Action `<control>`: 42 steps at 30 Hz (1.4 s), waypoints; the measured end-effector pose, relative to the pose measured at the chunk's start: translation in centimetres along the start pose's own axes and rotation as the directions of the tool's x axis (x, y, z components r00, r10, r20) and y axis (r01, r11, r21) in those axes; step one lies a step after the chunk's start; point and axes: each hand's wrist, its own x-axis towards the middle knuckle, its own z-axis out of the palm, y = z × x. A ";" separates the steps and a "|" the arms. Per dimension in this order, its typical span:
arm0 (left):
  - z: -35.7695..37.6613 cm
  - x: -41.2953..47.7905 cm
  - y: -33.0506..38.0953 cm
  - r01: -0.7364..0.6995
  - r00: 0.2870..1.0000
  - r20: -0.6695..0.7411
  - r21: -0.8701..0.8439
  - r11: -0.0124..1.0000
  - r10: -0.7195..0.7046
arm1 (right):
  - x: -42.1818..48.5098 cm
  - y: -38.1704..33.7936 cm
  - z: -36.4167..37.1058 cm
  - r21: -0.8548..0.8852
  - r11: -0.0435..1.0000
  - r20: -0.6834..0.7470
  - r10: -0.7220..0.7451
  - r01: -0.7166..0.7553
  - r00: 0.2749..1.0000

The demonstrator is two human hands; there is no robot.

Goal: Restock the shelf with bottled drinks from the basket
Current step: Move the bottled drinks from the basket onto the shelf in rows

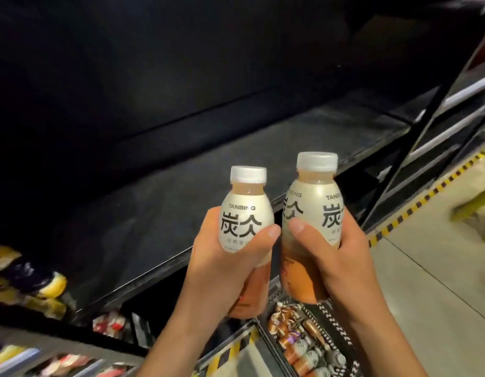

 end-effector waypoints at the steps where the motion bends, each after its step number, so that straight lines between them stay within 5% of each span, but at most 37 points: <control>1: -1.4 -1.1 0.9 -0.034 0.998 -0.061 0.013 0.999 0.035 | -0.1 -0.7 1.7 0.017 1.000 0.067 -0.018 0.017 0.998; 11: -16.4 -13.8 5.6 -0.206 0.759 -0.600 0.146 0.968 0.252 | -6.1 -6.1 18.4 0.148 0.986 0.542 -0.149 0.080 0.827; 19: -27.7 -23.8 5.8 -0.290 0.579 -0.753 0.170 0.942 0.314 | -16.7 -8.4 31.0 0.259 0.966 0.756 -0.188 -0.023 0.627; 24: -36.3 -28.1 5.9 -0.275 0.583 -0.748 0.185 0.944 0.317 | -21.6 -8.3 39.0 0.230 0.971 0.752 -0.222 0.068 0.621; 31: -48.4 -29.4 8.6 -0.239 0.675 -0.685 0.150 0.960 0.275 | -24.7 -10.4 50.2 0.141 0.979 0.627 -0.203 0.147 0.752; 37: -56.5 -25.7 10.7 -0.159 0.806 -0.578 -0.003 0.987 0.128 | -22.8 -11.2 57.2 -0.007 0.998 0.552 -0.043 0.055 0.833; 42: -60.5 -22.6 10.3 -0.105 0.782 -0.624 -0.120 0.987 0.008 | -20.1 -10.5 60.4 -0.031 0.992 0.479 0.123 -0.124 0.869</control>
